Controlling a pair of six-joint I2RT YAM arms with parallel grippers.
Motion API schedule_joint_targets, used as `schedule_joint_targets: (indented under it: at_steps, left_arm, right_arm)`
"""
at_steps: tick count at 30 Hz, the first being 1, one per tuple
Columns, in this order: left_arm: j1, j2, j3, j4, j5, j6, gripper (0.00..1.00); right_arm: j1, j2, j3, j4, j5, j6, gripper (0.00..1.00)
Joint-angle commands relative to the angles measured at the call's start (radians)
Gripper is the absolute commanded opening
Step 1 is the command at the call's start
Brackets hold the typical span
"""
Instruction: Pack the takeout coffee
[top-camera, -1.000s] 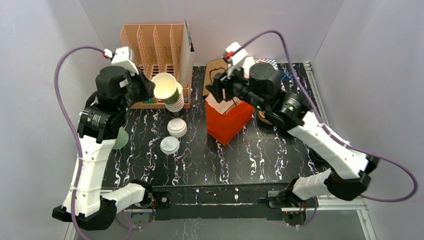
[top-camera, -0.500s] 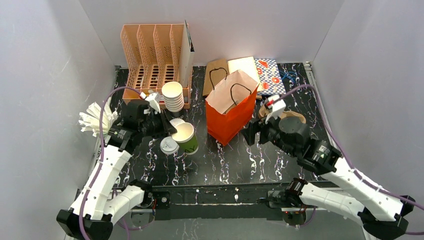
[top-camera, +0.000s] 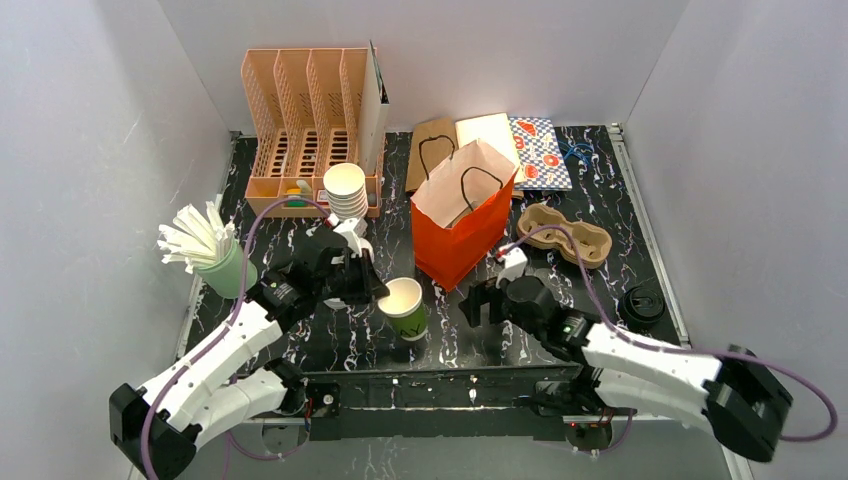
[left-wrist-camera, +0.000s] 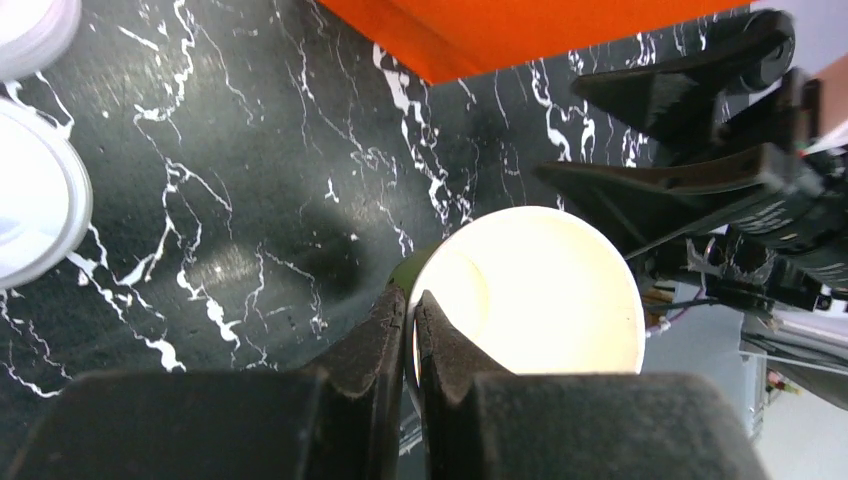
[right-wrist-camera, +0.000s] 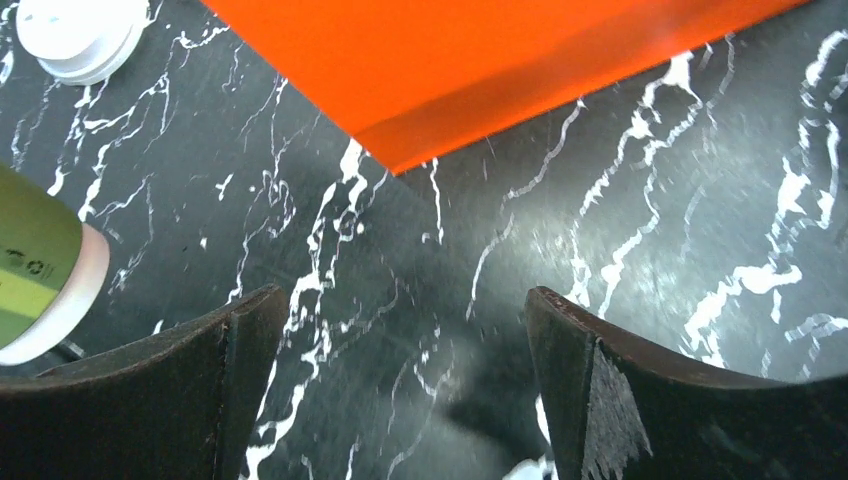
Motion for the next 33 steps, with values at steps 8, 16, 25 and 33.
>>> schedule_joint_targets:
  at_steps: [8,16,25,33]
  left_arm:
    - [-0.043,-0.064,-0.131,0.164,-0.126,-0.005,0.00]
    - [-0.048,-0.117,-0.180,0.182,-0.212,0.003,0.00]
    - [-0.049,-0.104,-0.182,0.185,-0.238,0.010,0.00]
    - [-0.060,-0.051,-0.176,0.230,-0.241,0.039,0.00]
  right_arm:
    - [0.000,0.470,0.041,0.735,0.086,-0.165,0.98]
    - [-0.123,0.798,0.163,0.994,-0.036,-0.117,0.96]
    - [-0.178,0.926,0.368,0.918,-0.267,-0.183,0.98]
    - [-0.182,0.696,0.272,0.696,-0.363,-0.170,0.98]
